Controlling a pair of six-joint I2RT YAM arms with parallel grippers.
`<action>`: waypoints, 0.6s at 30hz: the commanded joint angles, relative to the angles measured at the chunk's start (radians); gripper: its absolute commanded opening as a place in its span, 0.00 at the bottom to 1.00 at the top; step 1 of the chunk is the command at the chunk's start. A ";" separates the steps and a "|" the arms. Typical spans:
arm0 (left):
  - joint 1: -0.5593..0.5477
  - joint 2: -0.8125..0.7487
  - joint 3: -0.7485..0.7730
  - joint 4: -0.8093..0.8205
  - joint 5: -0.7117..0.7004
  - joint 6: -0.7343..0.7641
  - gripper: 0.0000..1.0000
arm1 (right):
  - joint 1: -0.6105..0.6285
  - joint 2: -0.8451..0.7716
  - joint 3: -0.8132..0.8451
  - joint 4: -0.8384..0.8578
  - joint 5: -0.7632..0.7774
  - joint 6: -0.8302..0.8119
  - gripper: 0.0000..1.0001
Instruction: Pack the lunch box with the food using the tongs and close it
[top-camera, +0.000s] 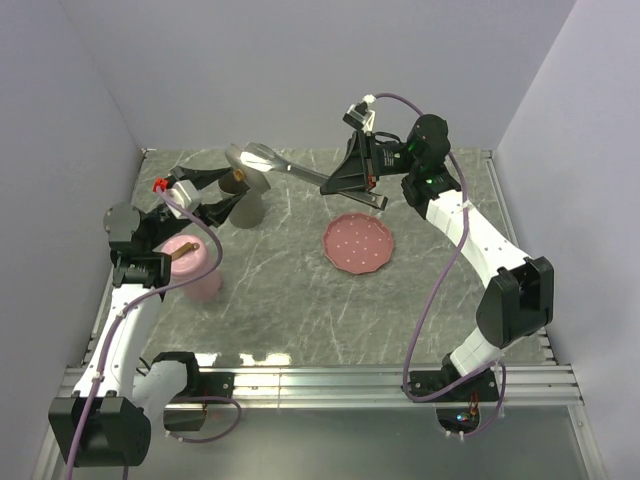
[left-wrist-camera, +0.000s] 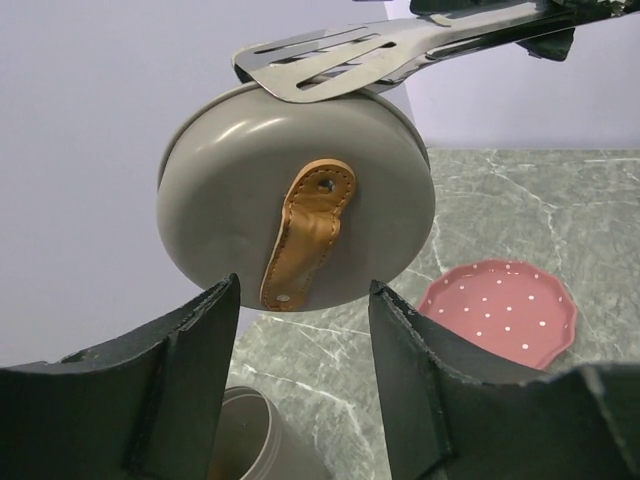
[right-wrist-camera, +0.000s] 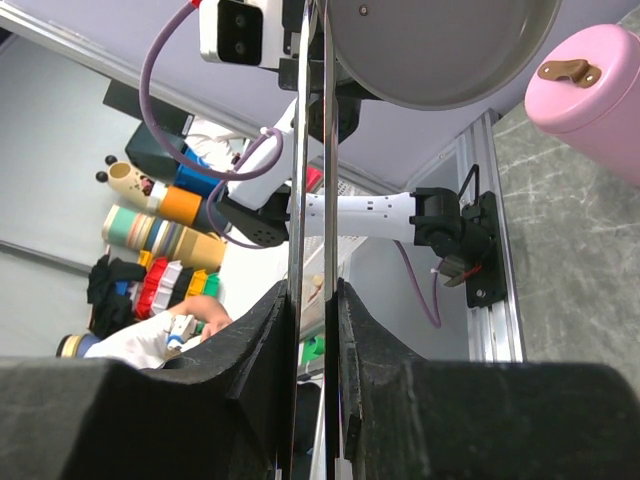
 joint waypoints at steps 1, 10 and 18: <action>-0.004 0.000 0.037 0.061 -0.006 0.001 0.59 | 0.008 -0.050 0.007 0.053 -0.002 0.005 0.00; -0.037 0.001 0.035 0.047 -0.035 0.030 0.54 | 0.012 -0.044 -0.002 0.122 0.003 0.066 0.00; -0.038 0.004 0.042 0.103 -0.054 -0.013 0.44 | 0.014 -0.053 -0.011 0.117 0.000 0.072 0.00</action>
